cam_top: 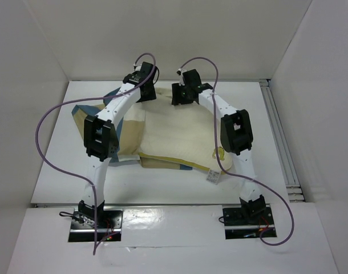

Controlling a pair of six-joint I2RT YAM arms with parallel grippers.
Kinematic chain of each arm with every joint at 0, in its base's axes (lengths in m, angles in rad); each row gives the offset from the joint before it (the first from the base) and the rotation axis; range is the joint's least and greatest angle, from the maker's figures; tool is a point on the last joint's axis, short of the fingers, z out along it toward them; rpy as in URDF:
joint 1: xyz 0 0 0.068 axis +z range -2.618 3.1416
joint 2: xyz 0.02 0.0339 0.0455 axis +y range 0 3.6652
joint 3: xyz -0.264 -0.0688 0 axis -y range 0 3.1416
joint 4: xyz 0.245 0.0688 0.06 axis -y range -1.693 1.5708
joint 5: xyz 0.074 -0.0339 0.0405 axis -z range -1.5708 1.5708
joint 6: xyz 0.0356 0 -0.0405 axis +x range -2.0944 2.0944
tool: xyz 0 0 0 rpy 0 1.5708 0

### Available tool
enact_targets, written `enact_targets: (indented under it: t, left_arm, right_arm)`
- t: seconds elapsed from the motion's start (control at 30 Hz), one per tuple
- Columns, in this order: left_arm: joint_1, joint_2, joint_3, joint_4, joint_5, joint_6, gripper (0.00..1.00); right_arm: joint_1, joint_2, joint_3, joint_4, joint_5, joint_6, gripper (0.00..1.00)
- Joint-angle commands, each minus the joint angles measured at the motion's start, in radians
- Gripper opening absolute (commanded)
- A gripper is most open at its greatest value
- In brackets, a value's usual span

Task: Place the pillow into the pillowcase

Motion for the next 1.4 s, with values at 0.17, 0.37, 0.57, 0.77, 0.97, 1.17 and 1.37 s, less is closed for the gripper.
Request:
enact_targets:
  t: [0.17, 0.37, 0.57, 0.77, 0.97, 1.17, 1.37]
  left_arm:
    - [0.010, 0.032, 0.022, -0.031, -0.180, 0.053, 0.53]
    - [0.010, 0.042, 0.043, -0.021, -0.116, 0.073, 0.31]
    - [-0.010, -0.031, 0.051, 0.059, 0.169, 0.166, 0.00]
    - [-0.040, -0.125, 0.072, 0.131, 0.662, 0.175, 0.00]
    - [-0.031, -0.172, 0.037, 0.200, 0.828, 0.080, 0.00]
    - [0.009, -0.034, 0.097, 0.210, 0.748, 0.072, 0.00]
    - [0.019, -0.134, 0.122, 0.111, 0.713, 0.157, 0.70]
  right_arm:
    - [0.022, -0.052, -0.137, 0.068, -0.050, -0.060, 0.00]
    - [0.022, -0.078, -0.158, 0.091, -0.050, -0.051, 0.00]
    - [0.063, -0.106, -0.129, 0.091, -0.085, -0.051, 0.00]
    - [0.097, -0.314, -0.145, 0.190, -0.134, 0.053, 0.00]
    - [0.131, -0.558, -0.358, 0.299, -0.107, 0.197, 0.00]
    - [0.155, -0.559, -0.495, 0.362, 0.049, 0.332, 0.00]
    - [0.114, -0.493, -0.382, 0.197, 0.103, 0.242, 0.61]
